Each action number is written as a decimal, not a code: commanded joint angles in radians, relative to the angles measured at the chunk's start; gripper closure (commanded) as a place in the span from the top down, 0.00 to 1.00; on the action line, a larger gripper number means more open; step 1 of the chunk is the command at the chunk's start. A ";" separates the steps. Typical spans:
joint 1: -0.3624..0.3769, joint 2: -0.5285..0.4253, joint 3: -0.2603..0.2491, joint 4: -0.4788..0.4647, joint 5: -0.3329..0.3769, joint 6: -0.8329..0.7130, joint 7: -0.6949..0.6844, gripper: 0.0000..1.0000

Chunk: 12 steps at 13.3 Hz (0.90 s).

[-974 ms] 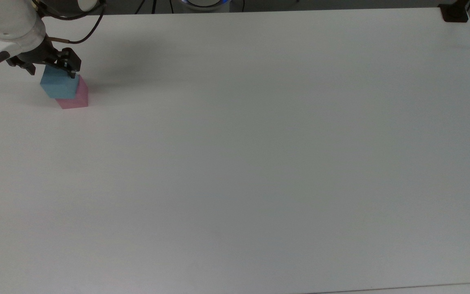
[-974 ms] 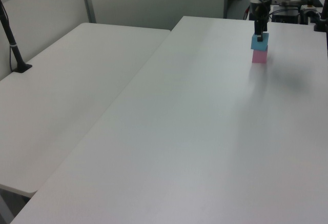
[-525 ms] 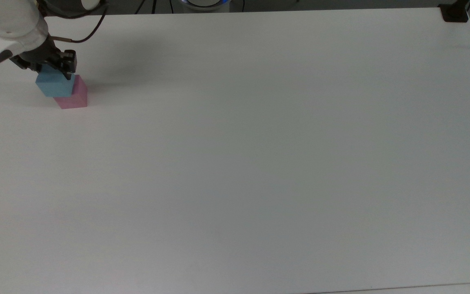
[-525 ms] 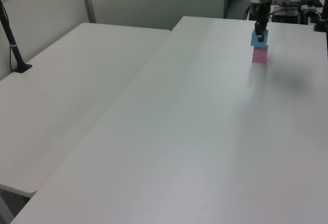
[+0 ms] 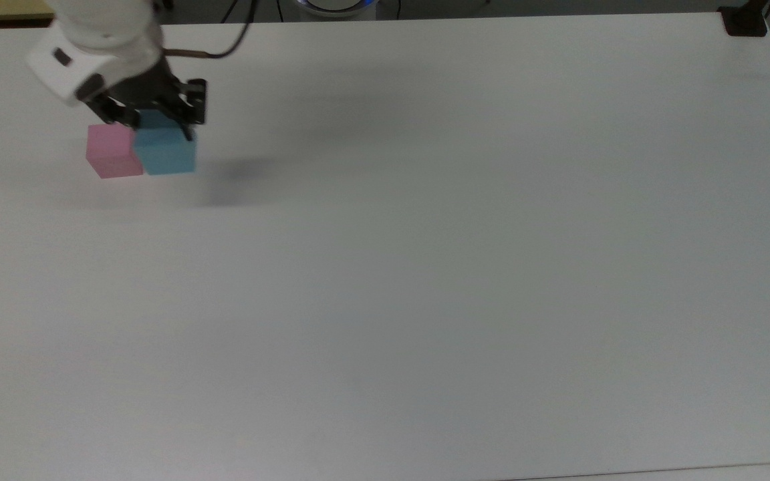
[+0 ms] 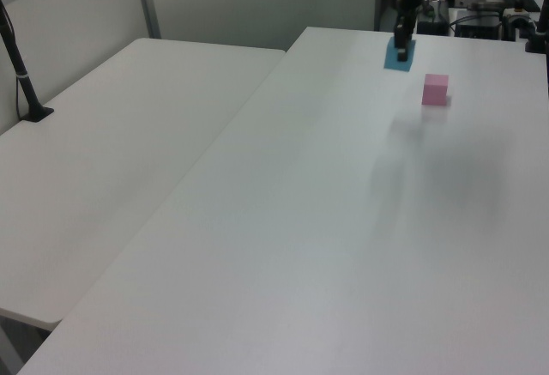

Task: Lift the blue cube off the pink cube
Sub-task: 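Carry the blue cube away and set it on the table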

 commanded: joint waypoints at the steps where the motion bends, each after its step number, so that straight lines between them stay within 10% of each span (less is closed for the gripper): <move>1: 0.155 0.051 -0.009 -0.007 0.010 0.037 0.155 0.29; 3: 0.224 0.123 -0.011 -0.010 0.008 0.095 0.258 0.33; 4: 0.244 0.153 -0.009 -0.010 0.008 0.124 0.269 0.47; 5: 0.256 0.168 -0.011 -0.012 0.008 0.142 0.282 0.89; 6: 0.266 0.173 -0.011 -0.016 0.008 0.152 0.297 1.00; 12: 0.267 0.005 -0.014 -0.009 0.005 0.027 0.299 1.00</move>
